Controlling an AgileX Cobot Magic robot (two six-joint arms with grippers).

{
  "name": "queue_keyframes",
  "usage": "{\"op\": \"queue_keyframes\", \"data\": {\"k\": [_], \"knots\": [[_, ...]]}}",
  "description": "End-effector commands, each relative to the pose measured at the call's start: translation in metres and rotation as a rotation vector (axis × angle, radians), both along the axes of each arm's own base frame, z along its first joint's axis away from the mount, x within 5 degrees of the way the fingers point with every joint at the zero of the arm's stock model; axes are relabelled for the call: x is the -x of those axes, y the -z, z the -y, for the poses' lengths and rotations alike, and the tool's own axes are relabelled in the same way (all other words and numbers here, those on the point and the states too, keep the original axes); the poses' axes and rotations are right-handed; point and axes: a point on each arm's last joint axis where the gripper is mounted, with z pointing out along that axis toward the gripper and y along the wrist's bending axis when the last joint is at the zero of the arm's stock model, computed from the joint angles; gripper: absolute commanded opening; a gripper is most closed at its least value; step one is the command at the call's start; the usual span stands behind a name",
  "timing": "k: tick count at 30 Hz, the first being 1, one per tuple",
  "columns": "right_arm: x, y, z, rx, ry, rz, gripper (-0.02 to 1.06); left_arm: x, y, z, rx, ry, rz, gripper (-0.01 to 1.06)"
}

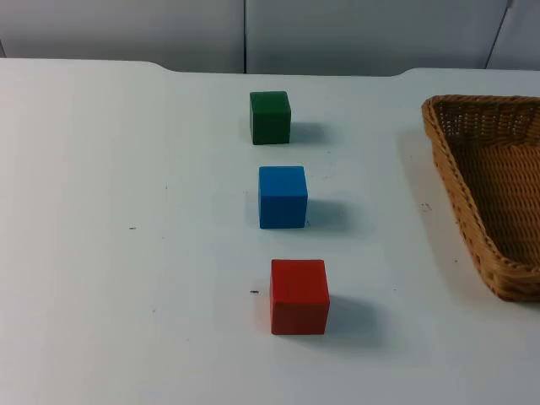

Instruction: Pick up the basket with the left hand and place the blue cube into the basket with the right hand.

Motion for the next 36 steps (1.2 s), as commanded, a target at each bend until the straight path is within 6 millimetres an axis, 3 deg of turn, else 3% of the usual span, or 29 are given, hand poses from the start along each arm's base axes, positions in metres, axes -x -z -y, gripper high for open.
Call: {"op": "queue_keyframes", "data": {"k": [1, 10, 16, 24, 27, 36], "knots": [[0.001, -0.004, 0.0, 0.001, -0.002, 0.028, 1.04, 0.0, -0.003, 0.002, 0.025, 0.014, 0.02, 1.05], [0.0, -0.01, 0.0, 0.001, 0.0, 0.078, 1.03, -0.023, -0.044, 0.005, 0.054, 0.028, -0.018, 1.05], [-0.01, -0.038, 0.001, 0.002, 0.002, 0.13, 1.03, -0.055, -0.062, 0.011, 0.085, 0.071, -0.107, 1.05], [-0.037, -0.078, 0.001, 0.018, -0.001, 0.134, 1.03, -0.088, -0.06, 0.018, 0.11, 0.136, -0.153, 1.05], [-0.058, -0.087, 0.002, 0.017, -0.002, 0.073, 1.03, -0.103, -0.056, 0.023, 0.141, 0.178, -0.21, 1.05], [-0.105, -0.08, 0.002, 0.01, -0.004, -0.097, 1.03, -0.144, -0.046, 0.034, 0.22, 0.259, -0.265, 1.05]]}}
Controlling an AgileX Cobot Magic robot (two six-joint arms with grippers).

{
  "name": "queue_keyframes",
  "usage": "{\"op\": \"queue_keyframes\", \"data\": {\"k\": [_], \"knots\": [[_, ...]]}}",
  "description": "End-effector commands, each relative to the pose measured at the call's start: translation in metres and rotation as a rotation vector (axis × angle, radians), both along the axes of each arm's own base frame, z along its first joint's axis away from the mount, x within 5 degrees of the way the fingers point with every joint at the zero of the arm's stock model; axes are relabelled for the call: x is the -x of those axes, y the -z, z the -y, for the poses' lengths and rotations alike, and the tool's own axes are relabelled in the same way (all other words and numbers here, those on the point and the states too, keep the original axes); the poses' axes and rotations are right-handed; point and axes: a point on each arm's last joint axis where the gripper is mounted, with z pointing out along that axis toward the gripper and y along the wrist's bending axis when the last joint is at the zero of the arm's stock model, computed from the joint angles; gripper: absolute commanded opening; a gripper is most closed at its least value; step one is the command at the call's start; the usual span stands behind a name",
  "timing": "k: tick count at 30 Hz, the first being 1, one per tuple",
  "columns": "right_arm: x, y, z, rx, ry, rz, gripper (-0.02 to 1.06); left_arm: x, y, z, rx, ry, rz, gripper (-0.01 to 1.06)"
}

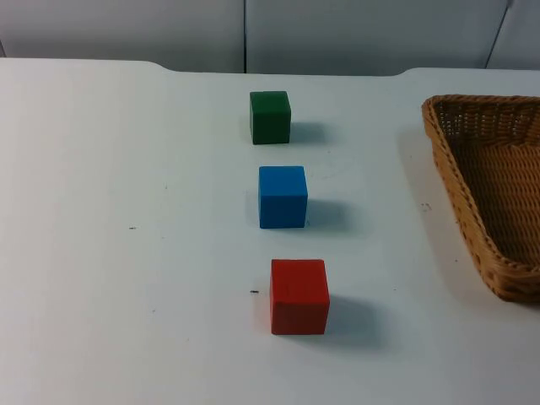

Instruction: Pick up the basket with the left hand and place the blue cube into the basket with the right hand.

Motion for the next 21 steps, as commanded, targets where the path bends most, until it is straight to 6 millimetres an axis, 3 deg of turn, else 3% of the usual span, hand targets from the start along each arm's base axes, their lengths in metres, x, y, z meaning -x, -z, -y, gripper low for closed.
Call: {"op": "queue_keyframes", "data": {"k": [1, 8, 21], "knots": [[-0.01, 0.001, 0.0, -0.001, -0.008, -0.021, 1.03, -0.011, -0.002, 0.005, 0.042, 0.032, 0.023, 1.05], [-0.022, 0.006, 0.0, -0.004, -0.008, -0.068, 1.03, -0.042, 0.009, 0.017, 0.151, 0.111, -0.001, 1.05], [-0.022, 0.005, 0.0, -0.002, -0.009, -0.063, 1.03, -0.103, 0.042, 0.035, 0.283, 0.207, -0.1, 1.05]]}}
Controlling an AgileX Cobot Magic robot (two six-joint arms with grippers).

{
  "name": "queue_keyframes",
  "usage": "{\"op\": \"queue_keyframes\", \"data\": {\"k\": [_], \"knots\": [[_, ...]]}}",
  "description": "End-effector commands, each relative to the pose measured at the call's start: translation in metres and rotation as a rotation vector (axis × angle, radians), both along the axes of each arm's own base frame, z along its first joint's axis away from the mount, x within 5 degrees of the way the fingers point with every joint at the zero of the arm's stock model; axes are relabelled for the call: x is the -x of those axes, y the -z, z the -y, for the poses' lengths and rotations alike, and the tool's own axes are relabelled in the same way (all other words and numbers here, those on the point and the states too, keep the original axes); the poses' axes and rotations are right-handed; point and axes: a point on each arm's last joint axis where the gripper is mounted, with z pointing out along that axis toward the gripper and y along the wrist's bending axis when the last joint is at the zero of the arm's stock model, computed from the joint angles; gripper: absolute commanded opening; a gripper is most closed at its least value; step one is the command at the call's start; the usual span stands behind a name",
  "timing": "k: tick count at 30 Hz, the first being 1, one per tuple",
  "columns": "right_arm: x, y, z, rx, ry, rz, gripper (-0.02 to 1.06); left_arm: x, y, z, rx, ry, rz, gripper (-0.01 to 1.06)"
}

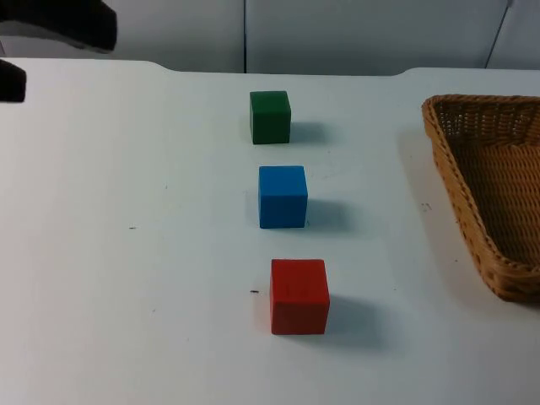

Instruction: Pick up the basket with the left hand and place the blue cube into the basket with the right hand.

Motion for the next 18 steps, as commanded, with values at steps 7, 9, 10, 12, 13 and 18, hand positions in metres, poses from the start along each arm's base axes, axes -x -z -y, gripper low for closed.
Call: {"op": "queue_keyframes", "data": {"k": [7, 9, 10, 12, 13, 18], "knots": [[-0.001, -0.003, -0.001, -0.001, -0.007, 0.02, 1.03, -0.052, -0.005, 0.047, 0.004, 0.133, 0.021, 1.05], [-0.001, -0.003, -0.001, -0.001, -0.007, 0.018, 1.03, -0.066, -0.004, 0.066, 0.007, 0.18, 0.021, 1.05], [-0.001, -0.003, -0.001, -0.003, -0.008, 0.016, 1.03, -0.073, 0.0, 0.075, 0.008, 0.199, 0.009, 1.05], [-0.001, -0.003, -0.001, -0.003, -0.008, 0.014, 1.03, -0.079, 0.002, 0.087, 0.008, 0.226, 0.007, 1.05], [-0.001, -0.003, -0.001, -0.005, -0.009, 0.015, 1.03, -0.087, 0.003, 0.104, 0.009, 0.264, 0.011, 1.05], [-0.001, -0.003, -0.001, -0.008, -0.009, 0.015, 1.03, -0.111, 0.021, 0.147, 0.008, 0.317, -0.005, 1.05]]}}
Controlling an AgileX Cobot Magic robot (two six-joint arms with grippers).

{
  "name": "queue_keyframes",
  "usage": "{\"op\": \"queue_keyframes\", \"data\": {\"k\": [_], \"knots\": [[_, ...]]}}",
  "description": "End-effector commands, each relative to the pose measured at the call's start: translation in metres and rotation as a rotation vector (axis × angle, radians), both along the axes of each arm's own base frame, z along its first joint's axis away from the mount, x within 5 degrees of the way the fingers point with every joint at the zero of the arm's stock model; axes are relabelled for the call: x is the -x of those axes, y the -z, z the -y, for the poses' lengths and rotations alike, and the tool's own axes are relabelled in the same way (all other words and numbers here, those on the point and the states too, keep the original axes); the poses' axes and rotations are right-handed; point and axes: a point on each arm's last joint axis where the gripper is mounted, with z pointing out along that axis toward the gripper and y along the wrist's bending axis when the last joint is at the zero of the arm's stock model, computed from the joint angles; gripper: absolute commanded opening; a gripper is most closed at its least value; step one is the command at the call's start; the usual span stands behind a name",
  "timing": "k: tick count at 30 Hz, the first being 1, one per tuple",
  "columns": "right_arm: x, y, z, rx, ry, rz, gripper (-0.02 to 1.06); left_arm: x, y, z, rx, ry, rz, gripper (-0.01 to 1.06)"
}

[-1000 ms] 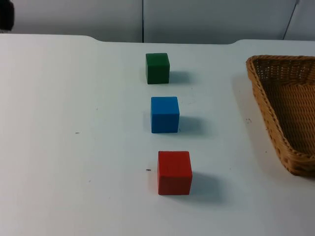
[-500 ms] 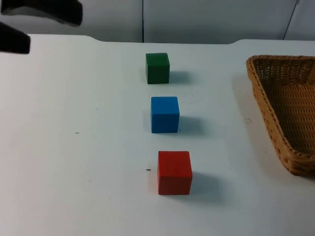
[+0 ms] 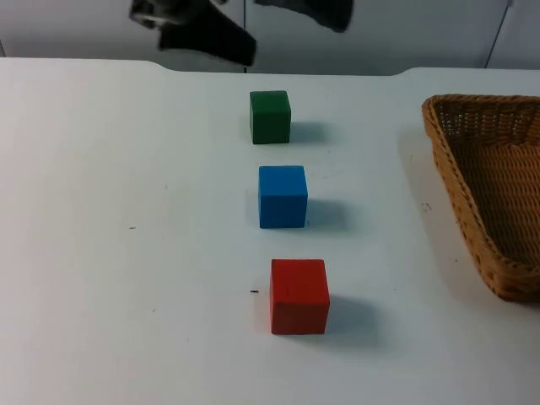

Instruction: Pick up the basket with the left hand and place the blue cube into the basket with the right hand.

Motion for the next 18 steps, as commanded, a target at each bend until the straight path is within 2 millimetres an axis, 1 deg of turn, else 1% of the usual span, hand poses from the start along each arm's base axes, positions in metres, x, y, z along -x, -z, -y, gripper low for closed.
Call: {"op": "queue_keyframes", "data": {"k": [1, 3, 4, 6, 7, 9, 10, 11, 14, 15, 16, 18], "knots": [[-0.001, -0.003, 0.0, 0.003, -0.007, 0.014, 1.03, -0.011, 0.008, 0.022, 0.009, 0.015, -0.01, 1.05], [-0.001, -0.003, -0.001, 0.001, -0.007, 0.014, 1.03, -0.02, 0.019, 0.042, 0.002, 0.03, -0.03, 1.05], [-0.001, -0.003, -0.001, 0.001, -0.007, 0.014, 1.03, -0.02, 0.019, 0.042, 0.002, 0.03, -0.03, 1.05], [-0.001, -0.003, -0.001, 0.0, -0.008, 0.015, 1.03, -0.029, 0.037, 0.061, -0.012, 0.038, -0.063, 1.05], [-0.001, -0.003, -0.001, -0.004, -0.008, 0.015, 1.03, -0.032, 0.043, 0.07, -0.017, 0.043, -0.072, 1.05], [-0.001, -0.003, -0.001, -0.004, -0.008, 0.015, 1.03, -0.041, 0.062, 0.086, -0.035, 0.041, -0.109, 1.05], [-0.001, -0.003, -0.001, -0.004, -0.008, 0.015, 1.03, -0.041, 0.062, 0.086, -0.035, 0.041, -0.109, 1.05], [-0.001, -0.003, -0.001, -0.004, -0.008, 0.015, 1.03, -0.046, 0.068, 0.095, -0.039, 0.042, -0.116, 1.05], [-0.001, -0.003, -0.001, -0.003, -0.008, 0.015, 1.03, -0.056, 0.094, 0.116, -0.047, 0.047, -0.183, 1.05], [-0.001, -0.003, -0.001, -0.003, -0.008, 0.015, 1.03, -0.058, 0.097, 0.124, -0.039, 0.059, -0.191, 1.05], [-0.001, -0.003, -0.001, -0.003, -0.008, 0.015, 1.03, -0.058, 0.097, 0.124, -0.039, 0.059, -0.191, 1.05], [-0.001, -0.003, -0.001, -0.003, -0.008, 0.015, 1.03, -0.062, 0.11, 0.137, -0.04, 0.074, -0.209, 1.05]]}}
